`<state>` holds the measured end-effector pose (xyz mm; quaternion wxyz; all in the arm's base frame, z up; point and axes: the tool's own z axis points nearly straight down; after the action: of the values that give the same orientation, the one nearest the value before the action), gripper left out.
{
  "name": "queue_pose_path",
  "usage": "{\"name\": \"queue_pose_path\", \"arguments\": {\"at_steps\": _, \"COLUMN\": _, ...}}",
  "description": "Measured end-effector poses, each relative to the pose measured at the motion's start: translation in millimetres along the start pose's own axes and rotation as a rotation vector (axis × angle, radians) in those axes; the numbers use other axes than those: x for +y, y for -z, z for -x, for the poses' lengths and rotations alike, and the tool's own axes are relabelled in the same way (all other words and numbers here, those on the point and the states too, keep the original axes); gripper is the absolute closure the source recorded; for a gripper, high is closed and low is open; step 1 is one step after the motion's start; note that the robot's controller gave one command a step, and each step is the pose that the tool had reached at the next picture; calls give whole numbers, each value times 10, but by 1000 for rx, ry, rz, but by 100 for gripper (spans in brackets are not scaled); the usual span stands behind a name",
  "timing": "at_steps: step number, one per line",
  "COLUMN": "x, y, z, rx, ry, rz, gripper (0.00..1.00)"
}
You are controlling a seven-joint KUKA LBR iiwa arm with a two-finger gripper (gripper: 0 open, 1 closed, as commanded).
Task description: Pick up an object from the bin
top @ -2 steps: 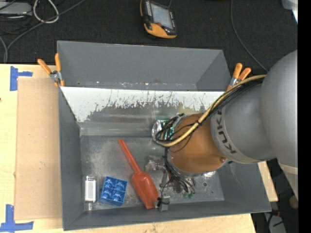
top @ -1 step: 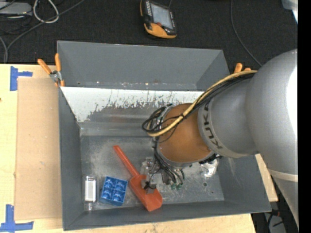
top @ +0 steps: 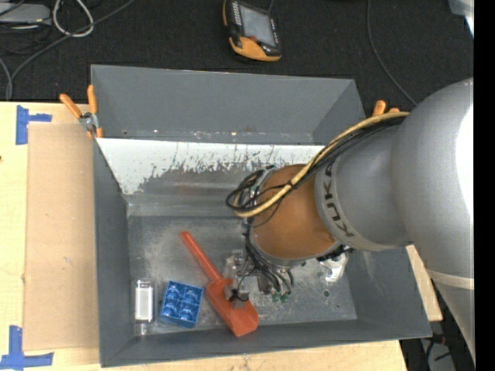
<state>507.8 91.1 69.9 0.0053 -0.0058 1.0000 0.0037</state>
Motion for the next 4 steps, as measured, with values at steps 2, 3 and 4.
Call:
{"name": "queue_pose_path", "arguments": {"at_steps": 2, "x": 42, "y": 291, "z": -22, "rx": 4, "ry": -5, "rz": 0, "gripper": 100}}
{"name": "queue_pose_path", "arguments": {"at_steps": 3, "x": 309, "y": 1203, "z": -105, "rx": 8, "ry": 182, "rz": 0, "gripper": 100}}
{"name": "queue_pose_path", "arguments": {"at_steps": 4, "x": 298, "y": 1567, "z": -75, "rx": 5, "ry": 162, "rz": 0, "gripper": 100}}
